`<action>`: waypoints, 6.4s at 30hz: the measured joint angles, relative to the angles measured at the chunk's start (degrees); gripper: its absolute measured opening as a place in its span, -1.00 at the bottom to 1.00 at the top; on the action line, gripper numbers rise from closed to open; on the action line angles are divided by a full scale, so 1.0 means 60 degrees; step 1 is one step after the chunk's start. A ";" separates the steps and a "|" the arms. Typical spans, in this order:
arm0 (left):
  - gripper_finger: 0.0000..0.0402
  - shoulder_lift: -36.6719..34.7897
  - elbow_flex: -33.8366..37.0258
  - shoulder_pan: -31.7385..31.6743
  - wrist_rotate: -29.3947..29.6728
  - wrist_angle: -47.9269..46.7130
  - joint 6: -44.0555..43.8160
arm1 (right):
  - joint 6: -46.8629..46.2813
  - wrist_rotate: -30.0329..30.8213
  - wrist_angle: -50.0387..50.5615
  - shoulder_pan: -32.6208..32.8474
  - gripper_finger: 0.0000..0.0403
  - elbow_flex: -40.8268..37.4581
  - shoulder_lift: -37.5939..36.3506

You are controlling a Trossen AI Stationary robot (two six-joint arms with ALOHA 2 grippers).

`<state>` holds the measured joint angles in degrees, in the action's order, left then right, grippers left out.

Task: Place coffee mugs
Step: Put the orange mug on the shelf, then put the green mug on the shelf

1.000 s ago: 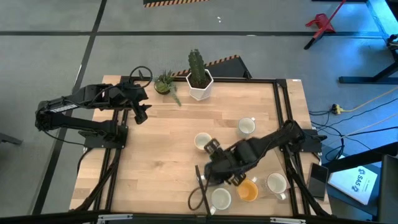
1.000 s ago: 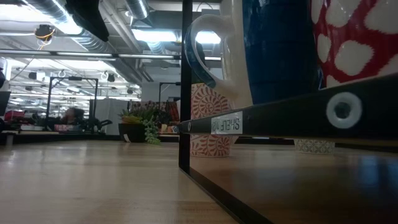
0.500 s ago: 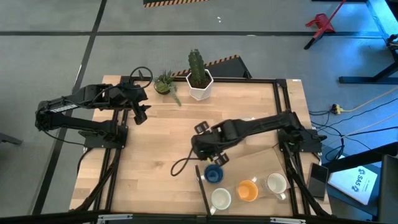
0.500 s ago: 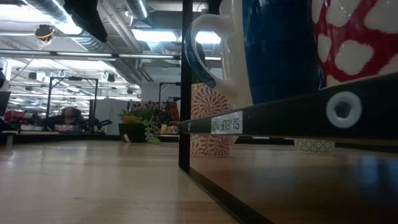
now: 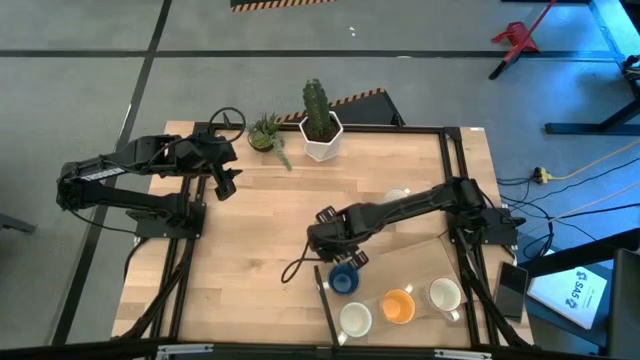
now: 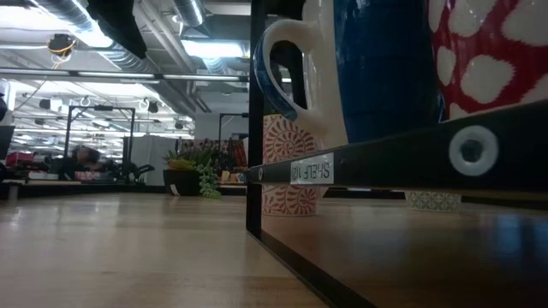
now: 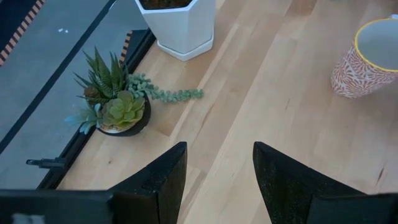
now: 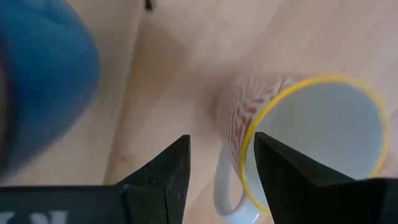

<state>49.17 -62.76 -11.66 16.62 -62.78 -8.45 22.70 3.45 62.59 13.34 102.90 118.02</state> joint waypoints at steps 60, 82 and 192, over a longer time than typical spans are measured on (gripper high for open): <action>-0.11 -0.0003 0.0000 0.0003 0.0411 -0.0186 0.0003 | -0.3138 0.1769 0.4556 0.1736 -1.00 0.2075 -0.1543; -0.11 -0.0004 0.0000 0.0004 0.0404 -0.0179 0.0005 | -0.5151 0.0064 0.2881 0.3647 -1.00 -0.0884 -0.2407; -0.11 0.0000 0.0002 0.0004 0.0317 -0.0179 0.0007 | -0.2758 0.0569 -0.1183 -0.1188 -0.33 -0.8530 -0.6564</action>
<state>49.17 -62.75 -11.64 18.52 -63.86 -8.40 6.15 6.87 55.49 6.21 51.72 78.63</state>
